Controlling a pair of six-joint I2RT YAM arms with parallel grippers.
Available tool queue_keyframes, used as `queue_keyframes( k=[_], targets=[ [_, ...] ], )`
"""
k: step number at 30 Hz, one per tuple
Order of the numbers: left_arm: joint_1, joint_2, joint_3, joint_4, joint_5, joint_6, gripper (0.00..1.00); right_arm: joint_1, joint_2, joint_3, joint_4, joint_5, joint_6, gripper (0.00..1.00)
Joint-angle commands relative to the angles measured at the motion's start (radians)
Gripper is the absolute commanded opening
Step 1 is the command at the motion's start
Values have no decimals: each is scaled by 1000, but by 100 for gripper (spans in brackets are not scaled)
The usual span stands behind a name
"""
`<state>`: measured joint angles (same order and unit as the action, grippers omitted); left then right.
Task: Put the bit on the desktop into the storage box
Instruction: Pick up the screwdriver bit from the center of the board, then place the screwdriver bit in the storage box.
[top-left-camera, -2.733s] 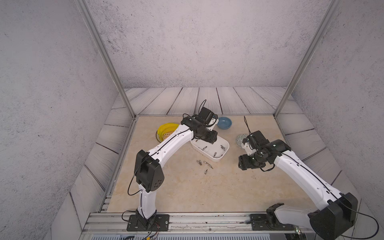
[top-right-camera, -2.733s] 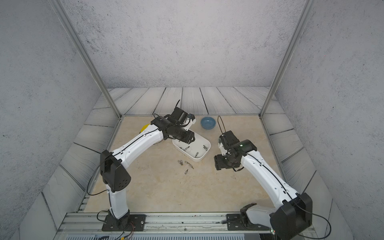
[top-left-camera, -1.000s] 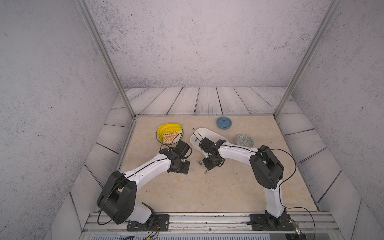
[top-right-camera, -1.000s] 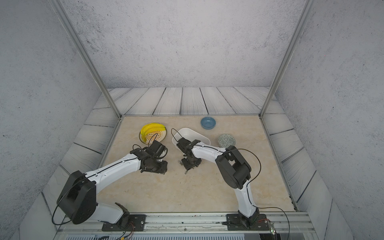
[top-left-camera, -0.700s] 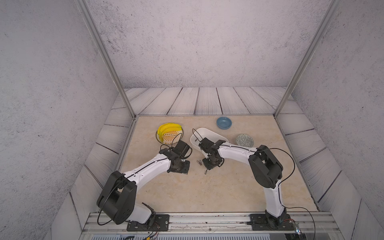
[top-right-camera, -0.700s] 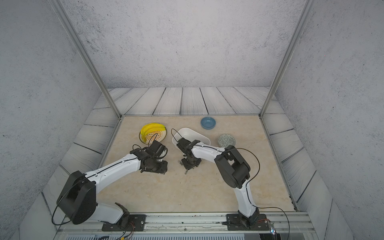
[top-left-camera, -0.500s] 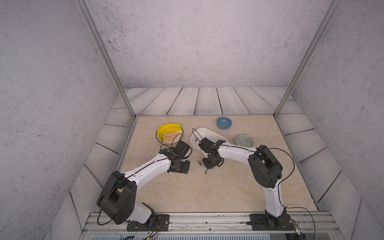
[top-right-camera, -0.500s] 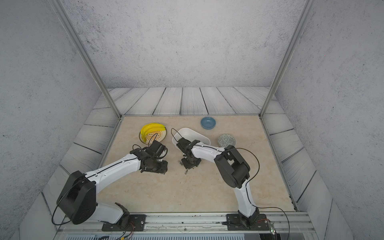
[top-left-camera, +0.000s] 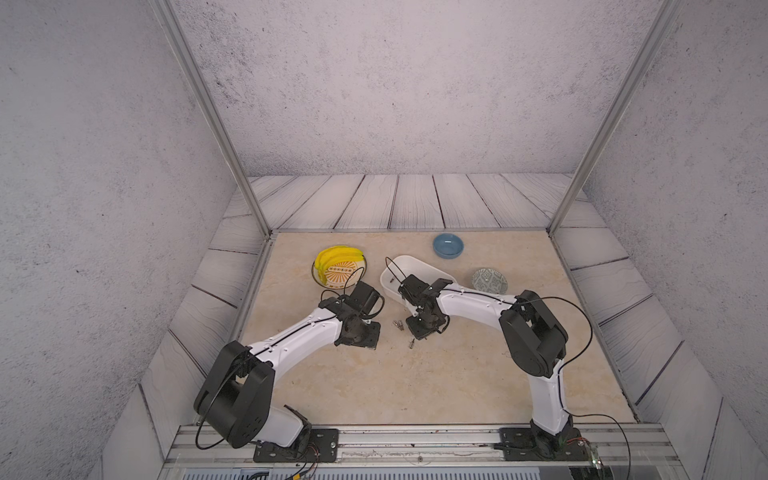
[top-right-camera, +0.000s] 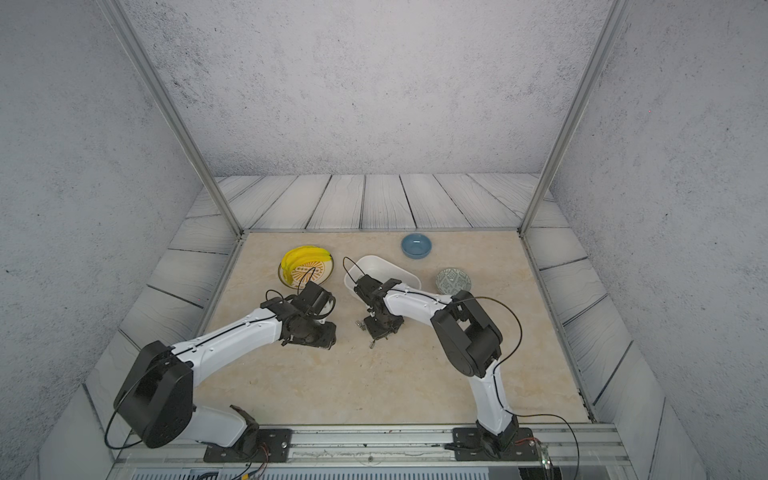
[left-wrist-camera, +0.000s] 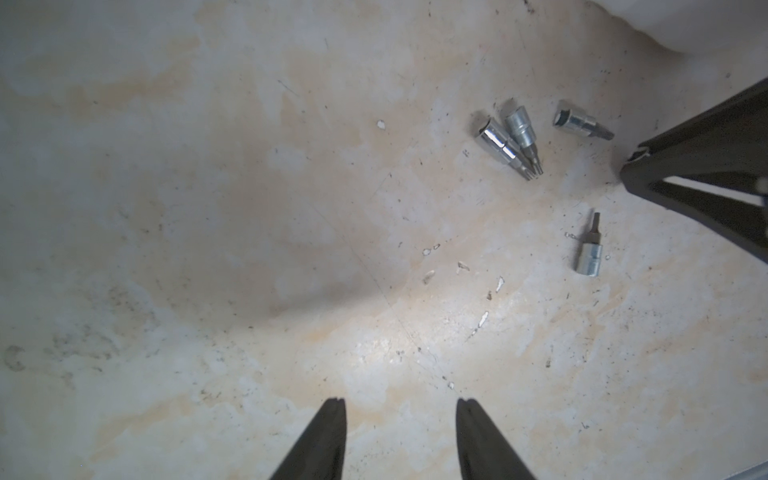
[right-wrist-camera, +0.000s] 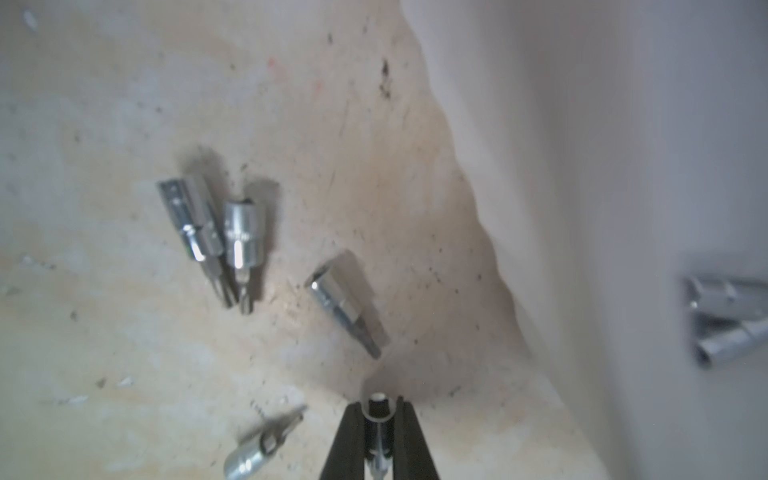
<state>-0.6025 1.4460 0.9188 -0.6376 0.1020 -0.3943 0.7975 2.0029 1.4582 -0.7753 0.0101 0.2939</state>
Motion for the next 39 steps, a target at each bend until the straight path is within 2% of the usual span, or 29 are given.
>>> queue_keyframes(
  k=[1,6,10,22,32,39],
  targets=[
    [0,11,-7,6,8,-8,48,3,-113,67,-98,-21,-4,0],
    [-3,18,-2,12,19,-7,48,1,-172,157,-167,9,-42,0],
    [-16,28,7,15,28,-9,48,-32,-143,266,-236,53,-78,0],
    [-37,17,4,-1,13,-18,48,-229,84,445,-284,-129,-182,0],
    [-47,30,11,7,18,-21,48,-275,206,509,-320,-231,-198,0],
    [-104,55,27,27,13,-47,48,-279,253,513,-325,-256,-190,0]
  ],
)
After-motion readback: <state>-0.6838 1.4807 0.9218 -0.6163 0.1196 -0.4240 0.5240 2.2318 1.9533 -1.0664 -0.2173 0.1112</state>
